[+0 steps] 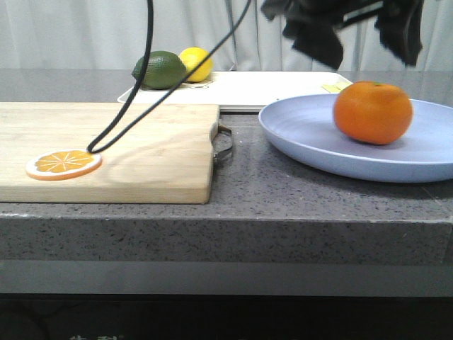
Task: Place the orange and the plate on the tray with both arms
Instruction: 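Raise the left gripper and withdraw it from the plate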
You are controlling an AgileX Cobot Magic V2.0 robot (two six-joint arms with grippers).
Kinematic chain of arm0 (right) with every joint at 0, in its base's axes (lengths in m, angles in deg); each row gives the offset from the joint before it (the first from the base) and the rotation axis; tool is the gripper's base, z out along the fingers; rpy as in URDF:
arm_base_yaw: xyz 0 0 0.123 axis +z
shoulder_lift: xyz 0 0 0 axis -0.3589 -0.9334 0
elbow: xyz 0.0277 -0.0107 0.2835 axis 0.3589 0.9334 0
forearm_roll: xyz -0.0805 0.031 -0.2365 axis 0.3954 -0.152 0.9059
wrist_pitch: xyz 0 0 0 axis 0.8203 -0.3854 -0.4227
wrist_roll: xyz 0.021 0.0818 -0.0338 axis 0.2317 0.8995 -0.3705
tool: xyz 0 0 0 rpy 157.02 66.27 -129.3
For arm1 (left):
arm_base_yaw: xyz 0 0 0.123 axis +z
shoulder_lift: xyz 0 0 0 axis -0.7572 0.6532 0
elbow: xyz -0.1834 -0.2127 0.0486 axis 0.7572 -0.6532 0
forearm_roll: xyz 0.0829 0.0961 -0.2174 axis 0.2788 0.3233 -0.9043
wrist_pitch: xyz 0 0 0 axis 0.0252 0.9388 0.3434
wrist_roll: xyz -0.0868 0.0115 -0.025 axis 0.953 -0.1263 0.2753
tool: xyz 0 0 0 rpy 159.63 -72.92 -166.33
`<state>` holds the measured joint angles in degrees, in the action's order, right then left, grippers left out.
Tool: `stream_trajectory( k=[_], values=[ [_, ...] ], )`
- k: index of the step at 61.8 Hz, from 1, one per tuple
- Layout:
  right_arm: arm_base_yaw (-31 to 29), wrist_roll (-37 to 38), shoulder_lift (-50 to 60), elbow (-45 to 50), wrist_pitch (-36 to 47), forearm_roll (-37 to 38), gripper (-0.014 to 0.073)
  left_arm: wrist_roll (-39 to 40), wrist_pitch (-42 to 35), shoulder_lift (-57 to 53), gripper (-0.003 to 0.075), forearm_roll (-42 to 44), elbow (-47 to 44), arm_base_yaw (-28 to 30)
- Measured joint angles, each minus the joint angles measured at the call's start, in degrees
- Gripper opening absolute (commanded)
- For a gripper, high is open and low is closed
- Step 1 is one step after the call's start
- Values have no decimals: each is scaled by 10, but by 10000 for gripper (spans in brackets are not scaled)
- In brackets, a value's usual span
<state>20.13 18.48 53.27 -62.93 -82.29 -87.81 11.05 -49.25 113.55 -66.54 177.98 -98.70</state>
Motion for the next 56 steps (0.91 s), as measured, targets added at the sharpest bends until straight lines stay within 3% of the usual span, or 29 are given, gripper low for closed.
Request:
stream_trajectory(
  k=[9, 29, 56],
  values=[
    [0, 0, 0, 0, 0, 0, 598, 0, 25, -3, 324, 18, 27, 0],
    [0, 0, 0, 0, 0, 0, 598, 0, 52, -3, -20, 43, 29, 0],
    [0, 0, 0, 0, 0, 0, 598, 20, 154, -6, -17, 165, 29, 16]
  ],
)
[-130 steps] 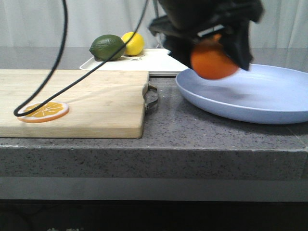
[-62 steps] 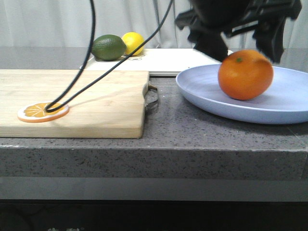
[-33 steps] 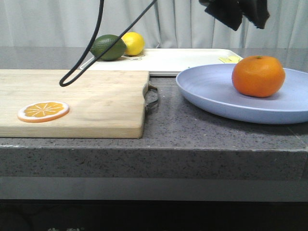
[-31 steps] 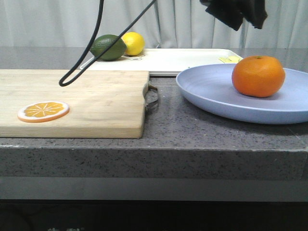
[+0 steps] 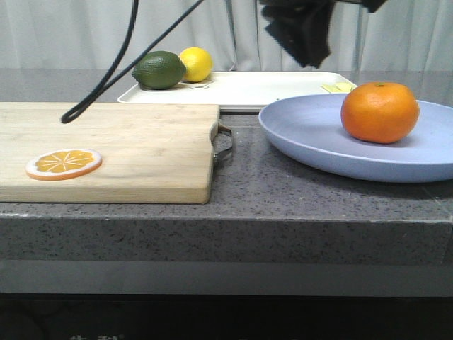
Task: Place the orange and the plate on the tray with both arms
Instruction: 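Raise the left gripper and withdraw it from the plate, then move the right gripper down to the rim of the blue plate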
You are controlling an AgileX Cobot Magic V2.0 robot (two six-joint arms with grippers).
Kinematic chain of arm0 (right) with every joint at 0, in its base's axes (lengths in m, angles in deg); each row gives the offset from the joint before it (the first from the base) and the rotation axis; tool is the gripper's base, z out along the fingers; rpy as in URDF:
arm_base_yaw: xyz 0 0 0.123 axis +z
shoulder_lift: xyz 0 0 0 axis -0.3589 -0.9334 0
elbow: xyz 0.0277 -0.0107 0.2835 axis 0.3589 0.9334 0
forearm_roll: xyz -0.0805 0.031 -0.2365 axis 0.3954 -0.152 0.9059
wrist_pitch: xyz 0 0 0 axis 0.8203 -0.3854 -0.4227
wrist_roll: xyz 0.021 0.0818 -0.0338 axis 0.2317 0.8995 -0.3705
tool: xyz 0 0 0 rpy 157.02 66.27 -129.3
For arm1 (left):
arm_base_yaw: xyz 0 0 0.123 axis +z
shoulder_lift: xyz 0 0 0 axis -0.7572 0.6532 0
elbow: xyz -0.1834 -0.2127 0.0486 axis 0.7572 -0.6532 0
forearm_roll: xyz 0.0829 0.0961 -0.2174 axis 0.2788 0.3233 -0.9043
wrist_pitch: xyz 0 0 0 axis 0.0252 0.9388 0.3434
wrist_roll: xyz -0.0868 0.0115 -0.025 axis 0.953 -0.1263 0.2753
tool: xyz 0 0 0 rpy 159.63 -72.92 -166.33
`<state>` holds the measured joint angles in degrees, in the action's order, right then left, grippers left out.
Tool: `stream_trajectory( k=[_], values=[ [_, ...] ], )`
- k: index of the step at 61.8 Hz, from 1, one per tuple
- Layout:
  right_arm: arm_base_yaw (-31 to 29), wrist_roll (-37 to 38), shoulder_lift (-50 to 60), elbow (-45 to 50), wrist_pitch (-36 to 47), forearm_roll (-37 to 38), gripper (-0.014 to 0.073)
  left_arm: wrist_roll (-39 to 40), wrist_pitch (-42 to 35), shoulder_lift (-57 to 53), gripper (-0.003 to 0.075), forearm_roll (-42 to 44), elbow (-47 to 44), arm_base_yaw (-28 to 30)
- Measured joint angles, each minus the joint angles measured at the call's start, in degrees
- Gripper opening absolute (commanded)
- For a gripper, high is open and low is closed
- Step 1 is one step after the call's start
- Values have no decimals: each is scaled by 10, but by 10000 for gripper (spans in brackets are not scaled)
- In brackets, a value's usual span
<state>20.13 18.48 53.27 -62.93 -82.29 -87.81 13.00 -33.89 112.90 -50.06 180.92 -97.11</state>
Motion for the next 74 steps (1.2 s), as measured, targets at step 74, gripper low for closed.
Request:
stream_trajectory(
  k=[74],
  values=[
    [0, 0, 0, 0, 17, 0, 598, 99, -92, -419, -17, 13, -469, 344]
  ],
)
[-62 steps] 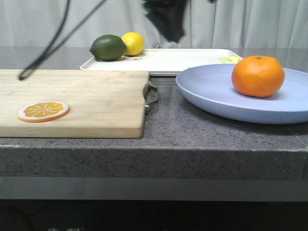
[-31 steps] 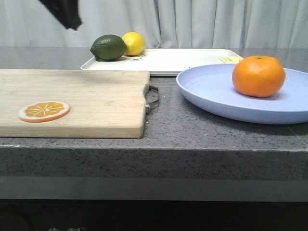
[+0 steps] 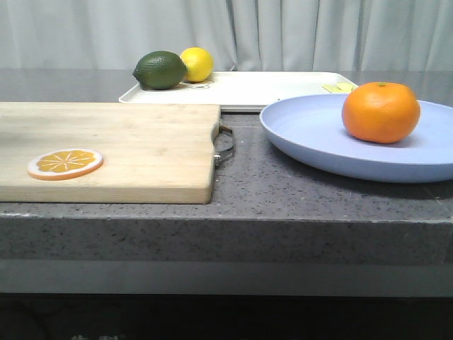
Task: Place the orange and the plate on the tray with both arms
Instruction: 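Move the right gripper down to the rim of the blue plate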
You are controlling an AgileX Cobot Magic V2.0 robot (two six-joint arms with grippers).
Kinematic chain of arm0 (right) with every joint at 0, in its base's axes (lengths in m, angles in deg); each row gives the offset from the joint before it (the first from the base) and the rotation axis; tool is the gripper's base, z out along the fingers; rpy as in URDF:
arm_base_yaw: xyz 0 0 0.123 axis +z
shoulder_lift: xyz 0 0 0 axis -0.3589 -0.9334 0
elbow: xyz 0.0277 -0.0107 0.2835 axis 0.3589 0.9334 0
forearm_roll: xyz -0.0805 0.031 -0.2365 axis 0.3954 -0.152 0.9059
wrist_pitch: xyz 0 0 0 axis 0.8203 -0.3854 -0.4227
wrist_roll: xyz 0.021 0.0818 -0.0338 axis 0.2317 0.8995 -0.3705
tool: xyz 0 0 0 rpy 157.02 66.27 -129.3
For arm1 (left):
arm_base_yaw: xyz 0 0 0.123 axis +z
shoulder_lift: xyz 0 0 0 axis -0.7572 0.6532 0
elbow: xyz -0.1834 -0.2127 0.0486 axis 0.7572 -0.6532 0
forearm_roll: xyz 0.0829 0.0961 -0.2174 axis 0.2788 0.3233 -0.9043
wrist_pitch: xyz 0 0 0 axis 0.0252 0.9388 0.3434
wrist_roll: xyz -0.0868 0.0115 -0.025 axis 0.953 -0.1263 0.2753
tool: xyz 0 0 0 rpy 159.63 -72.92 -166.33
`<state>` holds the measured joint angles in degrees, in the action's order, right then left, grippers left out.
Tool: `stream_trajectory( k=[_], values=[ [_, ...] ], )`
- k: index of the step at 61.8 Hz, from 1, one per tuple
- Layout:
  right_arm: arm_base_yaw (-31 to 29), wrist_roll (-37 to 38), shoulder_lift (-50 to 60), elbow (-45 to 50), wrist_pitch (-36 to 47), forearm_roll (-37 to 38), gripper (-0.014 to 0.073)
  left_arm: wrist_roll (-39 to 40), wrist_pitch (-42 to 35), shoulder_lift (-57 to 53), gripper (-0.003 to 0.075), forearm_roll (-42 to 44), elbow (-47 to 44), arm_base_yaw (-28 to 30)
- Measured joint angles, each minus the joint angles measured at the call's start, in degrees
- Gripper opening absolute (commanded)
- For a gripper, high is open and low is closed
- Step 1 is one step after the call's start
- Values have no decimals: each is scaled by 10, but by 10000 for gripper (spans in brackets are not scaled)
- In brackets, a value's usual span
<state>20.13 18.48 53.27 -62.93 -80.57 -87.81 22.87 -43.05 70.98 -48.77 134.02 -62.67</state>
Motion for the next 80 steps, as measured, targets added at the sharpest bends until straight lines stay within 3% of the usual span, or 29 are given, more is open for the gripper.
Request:
stream_trajectory(
  k=[17, 39, 62, 74, 80],
  values=[
    [0, 0, 0, 0, 2, 0, 598, 3, -108, -247, -17, -1, -208, 0],
    [0, 0, 0, 0, 2, 0, 598, 3, -121, -505, -17, -1, -378, 0],
    [0, 0, 0, 0, -11, 0, 587, 4, -128, -661, -17, -1, -413, 0],
    [0, 0, -55, -47, -83, 0, 456, 4, -128, -663, -17, -1, -413, 0],
    [0, 0, -127, -91, -138, 0, 433, 4, -128, -663, -17, -1, -413, 0]
  ],
)
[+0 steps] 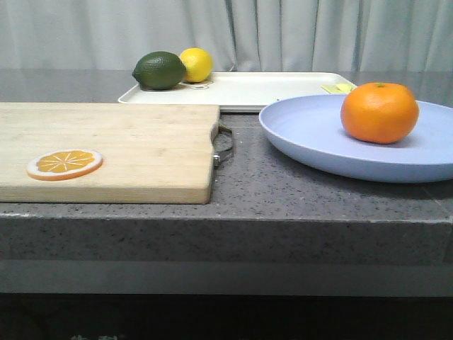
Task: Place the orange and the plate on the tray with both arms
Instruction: 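Move the right gripper down to the rim of the blue plate, then grip the plate rim with the right gripper and lift it toward the tray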
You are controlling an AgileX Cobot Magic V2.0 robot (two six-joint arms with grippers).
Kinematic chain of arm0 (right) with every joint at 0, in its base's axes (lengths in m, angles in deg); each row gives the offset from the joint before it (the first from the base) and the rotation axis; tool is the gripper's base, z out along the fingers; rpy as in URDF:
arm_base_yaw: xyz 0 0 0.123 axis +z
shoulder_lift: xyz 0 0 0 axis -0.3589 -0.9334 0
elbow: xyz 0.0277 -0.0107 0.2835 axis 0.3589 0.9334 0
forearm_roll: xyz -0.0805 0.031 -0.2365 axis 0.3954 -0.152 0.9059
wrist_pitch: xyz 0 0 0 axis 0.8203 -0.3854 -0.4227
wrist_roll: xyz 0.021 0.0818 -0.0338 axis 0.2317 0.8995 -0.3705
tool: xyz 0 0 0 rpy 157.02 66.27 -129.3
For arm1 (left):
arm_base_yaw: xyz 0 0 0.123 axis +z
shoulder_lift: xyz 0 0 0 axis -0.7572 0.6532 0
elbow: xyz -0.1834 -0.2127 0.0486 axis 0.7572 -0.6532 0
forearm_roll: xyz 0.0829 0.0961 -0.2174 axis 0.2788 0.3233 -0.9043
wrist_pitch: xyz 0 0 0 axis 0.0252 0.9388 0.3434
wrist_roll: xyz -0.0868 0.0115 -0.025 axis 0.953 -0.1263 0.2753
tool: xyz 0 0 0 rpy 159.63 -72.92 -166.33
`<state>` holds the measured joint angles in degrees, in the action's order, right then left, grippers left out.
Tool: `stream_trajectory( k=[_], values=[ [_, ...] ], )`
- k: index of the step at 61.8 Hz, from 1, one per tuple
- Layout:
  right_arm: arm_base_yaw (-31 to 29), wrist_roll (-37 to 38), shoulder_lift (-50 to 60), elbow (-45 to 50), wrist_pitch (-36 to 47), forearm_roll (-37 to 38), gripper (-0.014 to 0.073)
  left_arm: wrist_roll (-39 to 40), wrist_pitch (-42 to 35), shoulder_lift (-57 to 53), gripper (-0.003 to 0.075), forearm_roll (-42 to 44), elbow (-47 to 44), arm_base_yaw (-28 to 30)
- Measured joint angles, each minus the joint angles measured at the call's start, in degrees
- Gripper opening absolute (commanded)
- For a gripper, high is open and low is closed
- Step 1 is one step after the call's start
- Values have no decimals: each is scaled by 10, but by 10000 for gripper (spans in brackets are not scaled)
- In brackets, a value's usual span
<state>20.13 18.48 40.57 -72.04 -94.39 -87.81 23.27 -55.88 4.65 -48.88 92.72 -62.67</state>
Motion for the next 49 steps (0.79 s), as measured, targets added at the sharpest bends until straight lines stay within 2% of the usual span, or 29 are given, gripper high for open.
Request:
stream_trajectory(
  k=[12, 27, 49],
  values=[
    [0, 0, -146, -76, -64, -26, 435, 0, 0, 0, -17, 0, 0, 0],
    [0, 0, -282, -143, -85, -98, 435, 0, 0, 0, -17, 0, 0, 0],
    [-3, 0, -360, -171, -99, -124, 433, 0, 0, 0, -17, 0, 0, 0]
  ],
)
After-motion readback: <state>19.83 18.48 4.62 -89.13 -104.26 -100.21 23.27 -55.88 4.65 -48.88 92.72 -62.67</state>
